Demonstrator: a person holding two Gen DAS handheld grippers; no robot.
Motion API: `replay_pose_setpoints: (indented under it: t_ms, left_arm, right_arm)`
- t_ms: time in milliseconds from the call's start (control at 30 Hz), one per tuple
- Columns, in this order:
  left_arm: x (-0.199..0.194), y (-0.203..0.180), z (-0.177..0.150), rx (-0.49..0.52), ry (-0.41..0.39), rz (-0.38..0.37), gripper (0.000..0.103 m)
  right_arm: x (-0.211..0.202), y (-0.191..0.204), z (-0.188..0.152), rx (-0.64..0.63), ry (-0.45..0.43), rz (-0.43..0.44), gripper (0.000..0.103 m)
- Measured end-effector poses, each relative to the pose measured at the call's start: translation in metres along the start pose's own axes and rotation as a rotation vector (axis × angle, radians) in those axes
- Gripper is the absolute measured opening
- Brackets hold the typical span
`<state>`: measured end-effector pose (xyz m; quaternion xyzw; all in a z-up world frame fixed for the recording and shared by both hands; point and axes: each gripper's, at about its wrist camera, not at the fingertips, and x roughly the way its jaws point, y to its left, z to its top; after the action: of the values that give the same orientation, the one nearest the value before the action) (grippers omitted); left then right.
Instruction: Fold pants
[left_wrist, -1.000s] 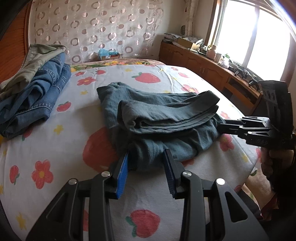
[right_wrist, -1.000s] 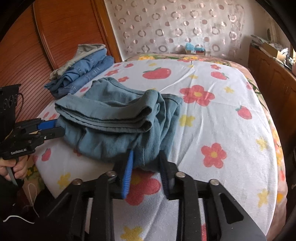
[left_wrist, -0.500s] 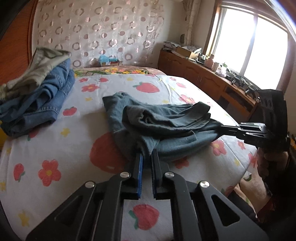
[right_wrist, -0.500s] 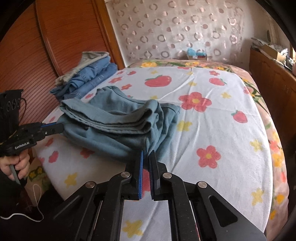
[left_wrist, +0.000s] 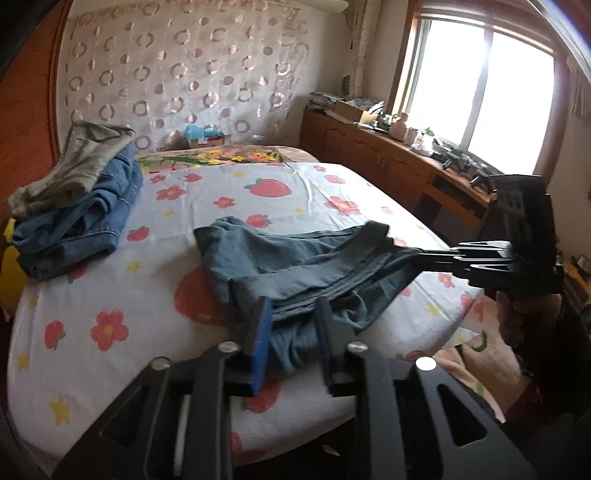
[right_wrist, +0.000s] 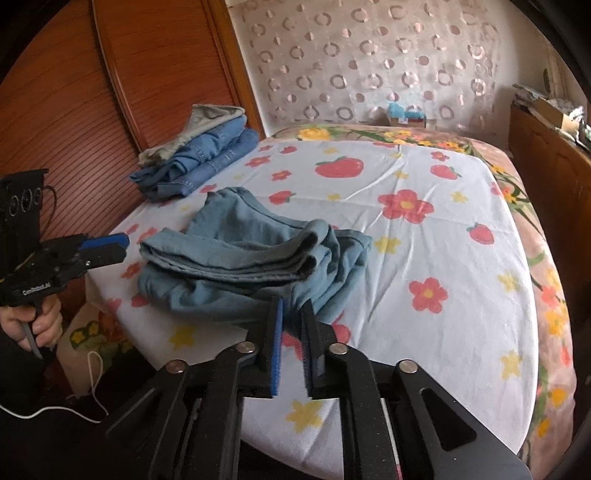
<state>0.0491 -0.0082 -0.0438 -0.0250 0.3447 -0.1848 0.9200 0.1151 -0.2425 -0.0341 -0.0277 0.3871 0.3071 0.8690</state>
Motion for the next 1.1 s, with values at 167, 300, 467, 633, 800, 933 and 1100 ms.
replay_pose_setpoints:
  t_ms: [167, 300, 467, 633, 800, 933, 1100]
  left_arm:
    - [0.009, 0.003, -0.004, -0.001, 0.024, 0.016, 0.026]
    - [0.021, 0.007, -0.011, -0.016, 0.059, 0.025, 0.026]
    - [0.035, 0.011, -0.015, -0.023, 0.092, 0.04, 0.026]
    - [0.042, 0.013, -0.013, -0.033, 0.1, 0.042, 0.026]
    - [0.045, 0.013, -0.004, -0.022, 0.092, 0.048, 0.026]
    - [0.05, 0.016, 0.005, -0.017, 0.089, 0.055, 0.026]
    - [0.06, 0.02, 0.018, -0.009, 0.095, 0.061, 0.026]
  right_arm:
    - [0.001, 0.004, -0.002, -0.027, 0.004, -0.05, 0.043]
    - [0.01, 0.003, -0.002, -0.041, 0.021, -0.092, 0.049]
    - [0.029, 0.004, -0.002, -0.043, 0.062, -0.125, 0.056]
    - [0.043, 0.006, -0.004, -0.044, 0.096, -0.161, 0.058]
    - [0.039, 0.006, -0.004, -0.051, 0.083, -0.171, 0.065]
    - [0.039, 0.01, -0.001, -0.081, 0.088, -0.2, 0.066]
    - [0.042, 0.006, 0.007, -0.086, 0.09, -0.16, 0.066]
